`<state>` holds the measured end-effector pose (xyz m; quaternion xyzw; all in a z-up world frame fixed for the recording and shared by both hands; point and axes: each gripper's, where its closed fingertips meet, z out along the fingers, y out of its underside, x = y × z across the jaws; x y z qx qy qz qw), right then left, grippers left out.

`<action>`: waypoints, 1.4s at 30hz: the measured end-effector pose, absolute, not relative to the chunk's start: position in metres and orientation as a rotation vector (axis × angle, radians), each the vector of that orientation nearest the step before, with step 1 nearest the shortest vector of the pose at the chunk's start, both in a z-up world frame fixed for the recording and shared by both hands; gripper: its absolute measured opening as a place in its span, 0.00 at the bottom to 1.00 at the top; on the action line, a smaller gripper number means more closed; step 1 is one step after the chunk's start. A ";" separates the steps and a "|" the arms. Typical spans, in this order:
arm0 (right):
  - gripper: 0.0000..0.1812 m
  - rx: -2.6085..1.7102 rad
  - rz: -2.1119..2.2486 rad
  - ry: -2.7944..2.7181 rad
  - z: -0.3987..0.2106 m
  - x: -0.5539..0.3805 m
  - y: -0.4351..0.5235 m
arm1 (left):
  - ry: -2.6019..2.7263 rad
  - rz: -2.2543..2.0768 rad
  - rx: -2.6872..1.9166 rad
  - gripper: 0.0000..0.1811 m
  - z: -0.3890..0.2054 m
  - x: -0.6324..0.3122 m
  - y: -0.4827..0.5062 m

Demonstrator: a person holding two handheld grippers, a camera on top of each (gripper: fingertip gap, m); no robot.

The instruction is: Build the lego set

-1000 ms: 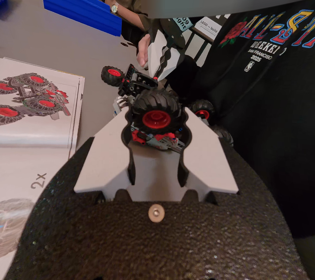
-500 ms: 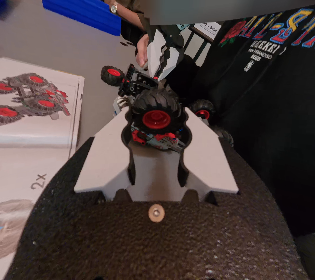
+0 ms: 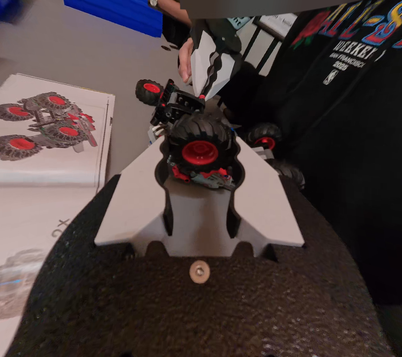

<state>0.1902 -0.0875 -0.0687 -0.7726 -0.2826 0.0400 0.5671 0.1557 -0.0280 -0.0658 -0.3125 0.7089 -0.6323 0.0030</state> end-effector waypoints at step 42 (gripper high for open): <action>0.01 -1.751 0.246 -0.537 -0.073 0.185 -0.086 | 2.167 -1.986 -0.977 0.30 -0.071 0.160 -0.038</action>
